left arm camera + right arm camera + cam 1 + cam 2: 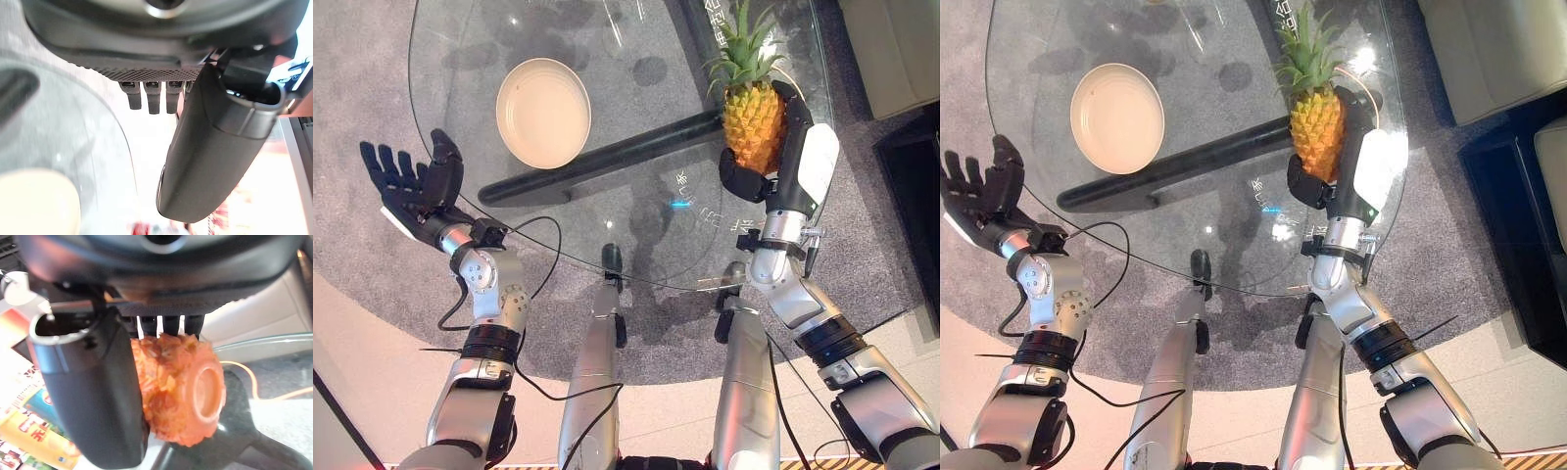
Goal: Pick up the fruit to the plate
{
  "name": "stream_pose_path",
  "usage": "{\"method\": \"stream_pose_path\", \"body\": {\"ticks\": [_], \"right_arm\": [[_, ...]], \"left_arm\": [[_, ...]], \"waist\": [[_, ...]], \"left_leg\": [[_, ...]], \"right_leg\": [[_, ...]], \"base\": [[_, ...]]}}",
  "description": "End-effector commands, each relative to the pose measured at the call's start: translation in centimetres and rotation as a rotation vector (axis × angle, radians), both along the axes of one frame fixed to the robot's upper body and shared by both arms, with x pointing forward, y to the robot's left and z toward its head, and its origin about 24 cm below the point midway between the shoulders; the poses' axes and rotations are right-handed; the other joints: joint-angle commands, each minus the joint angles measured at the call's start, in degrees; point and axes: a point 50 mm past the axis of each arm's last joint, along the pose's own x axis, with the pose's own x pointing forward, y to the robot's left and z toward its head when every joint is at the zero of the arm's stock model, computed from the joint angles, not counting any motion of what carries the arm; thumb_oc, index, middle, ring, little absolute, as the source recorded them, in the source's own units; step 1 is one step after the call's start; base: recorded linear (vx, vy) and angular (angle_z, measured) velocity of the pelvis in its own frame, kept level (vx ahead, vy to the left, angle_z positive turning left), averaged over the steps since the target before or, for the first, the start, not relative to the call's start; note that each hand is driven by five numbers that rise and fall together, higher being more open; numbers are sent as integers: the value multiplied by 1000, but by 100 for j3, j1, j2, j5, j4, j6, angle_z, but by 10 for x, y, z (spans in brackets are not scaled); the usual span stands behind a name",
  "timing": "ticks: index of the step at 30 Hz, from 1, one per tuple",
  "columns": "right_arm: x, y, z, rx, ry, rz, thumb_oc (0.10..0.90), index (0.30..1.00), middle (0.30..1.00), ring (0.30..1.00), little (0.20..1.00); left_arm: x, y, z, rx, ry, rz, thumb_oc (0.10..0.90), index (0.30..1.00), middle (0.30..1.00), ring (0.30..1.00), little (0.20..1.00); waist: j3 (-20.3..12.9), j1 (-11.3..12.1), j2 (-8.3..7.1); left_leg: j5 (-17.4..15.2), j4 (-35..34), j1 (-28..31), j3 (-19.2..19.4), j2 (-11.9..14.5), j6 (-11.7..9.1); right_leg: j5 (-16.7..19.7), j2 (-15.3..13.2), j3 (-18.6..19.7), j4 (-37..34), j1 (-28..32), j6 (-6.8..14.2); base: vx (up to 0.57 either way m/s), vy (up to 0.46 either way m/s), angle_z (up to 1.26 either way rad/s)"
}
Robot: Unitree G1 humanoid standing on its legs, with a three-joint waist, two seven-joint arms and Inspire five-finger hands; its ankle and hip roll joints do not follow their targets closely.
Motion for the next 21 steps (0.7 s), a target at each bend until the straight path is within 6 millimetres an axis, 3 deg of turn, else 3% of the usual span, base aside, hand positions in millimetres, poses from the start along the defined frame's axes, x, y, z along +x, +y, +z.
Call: {"method": "stream_pose_path", "body": {"ticks": [1, 10, 21], "right_arm": [[-28, 23, 75, -21, -418, 166, 100, 300, 300, 300, 200], [-41, 35, 88, -50, -488, 262, 100, 300, 300, 300, 200], [-44, 57, 96, -116, -470, 378, 100, 300, 300, 300, 200]], "left_arm": [[-12, -7, 53, 201, -262, -19, 800, 900, 900, 900, 900], [-10, -47, 75, 428, -333, -330, 800, 900, 900, 900, 900], [4, -87, 75, 419, -329, -690, 800, 900, 900, 900, 900]], "waist": [[-118, -3, 22], [-118, -37, -24], [-118, -114, -45]], "left_leg": [[-752, 551, -1, 30, -283, 159], [-763, 516, 37, 54, -275, 171], [-732, 430, 124, 132, -257, 173]], "right_leg": [[485, 177, -346, -892, 275, -13], [576, 181, -361, -1009, 345, 52], [659, 160, -360, -1167, 435, 90]], "base": [[-19, -35, 0], [0, 0, 0], [0, 0, 0]]}}
